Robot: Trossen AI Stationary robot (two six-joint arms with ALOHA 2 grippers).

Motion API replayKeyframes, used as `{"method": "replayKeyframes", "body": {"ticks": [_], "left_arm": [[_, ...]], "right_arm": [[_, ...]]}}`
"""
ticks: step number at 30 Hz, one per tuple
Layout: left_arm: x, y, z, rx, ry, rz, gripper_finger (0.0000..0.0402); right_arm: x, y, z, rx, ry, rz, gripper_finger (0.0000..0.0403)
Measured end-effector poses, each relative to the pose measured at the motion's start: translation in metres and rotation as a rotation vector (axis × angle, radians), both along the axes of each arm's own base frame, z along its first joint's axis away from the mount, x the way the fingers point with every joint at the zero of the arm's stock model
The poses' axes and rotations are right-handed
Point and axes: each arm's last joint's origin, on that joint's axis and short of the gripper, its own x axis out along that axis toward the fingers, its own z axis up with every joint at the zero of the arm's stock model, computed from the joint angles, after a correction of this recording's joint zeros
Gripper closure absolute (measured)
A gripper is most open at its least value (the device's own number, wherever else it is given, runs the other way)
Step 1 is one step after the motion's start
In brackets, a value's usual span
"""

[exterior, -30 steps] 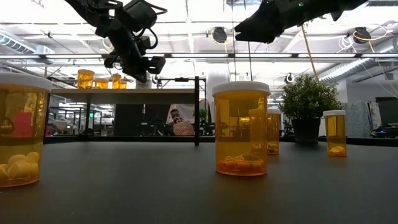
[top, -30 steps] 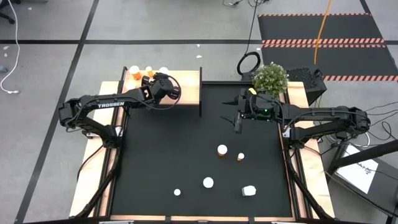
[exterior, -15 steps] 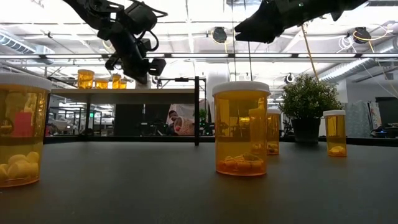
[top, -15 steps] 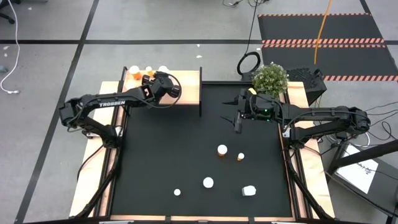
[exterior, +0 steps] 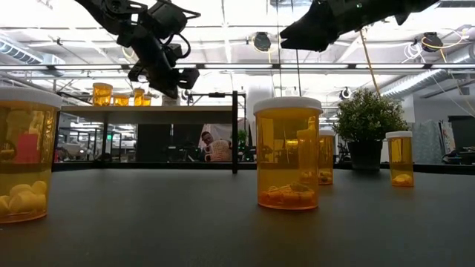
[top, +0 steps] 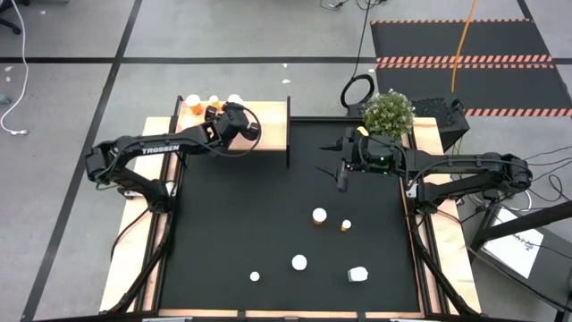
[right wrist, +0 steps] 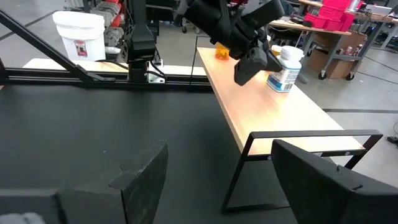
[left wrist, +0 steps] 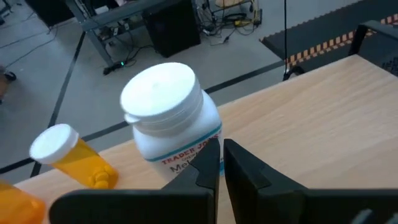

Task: Pick and place medicine bottles onto shelf by color
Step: Put the white pill bottle on the shelf, then put the white pill bottle on the shelf aligned with the other white pill bottle

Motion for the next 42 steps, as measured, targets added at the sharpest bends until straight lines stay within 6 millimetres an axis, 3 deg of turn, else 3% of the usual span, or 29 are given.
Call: {"method": "replayKeyframes", "body": {"ticks": [7,14,20,25,33,42], "left_arm": [[-0.007,-0.028,0.023,0.024,-0.025,-0.085,0.0378],[-0.033,-0.079,0.057,0.051,-0.037,-0.275,0.0378],[-0.058,-0.121,0.074,0.041,-0.072,-0.453,0.0378],[-0.067,-0.150,0.073,-0.023,-0.048,-0.658,0.0378],[-0.065,-0.189,0.072,-0.074,-0.046,-0.973,0.0378],[-0.058,-0.218,0.067,-0.100,-0.075,-1.085,0.0378]], "right_arm": [[0.000,0.000,0.000,0.012,0.003,-0.003,0.0124],[0.000,0.004,-0.005,0.067,0.035,0.000,0.0124],[0.001,0.024,-0.006,0.124,0.040,0.058,0.0124],[0.002,0.050,-0.004,0.137,0.013,0.049,0.0124],[-0.002,0.087,-0.010,0.226,0.047,0.079,0.0124],[-0.021,0.126,-0.026,0.334,0.236,0.177,0.0124]]}}
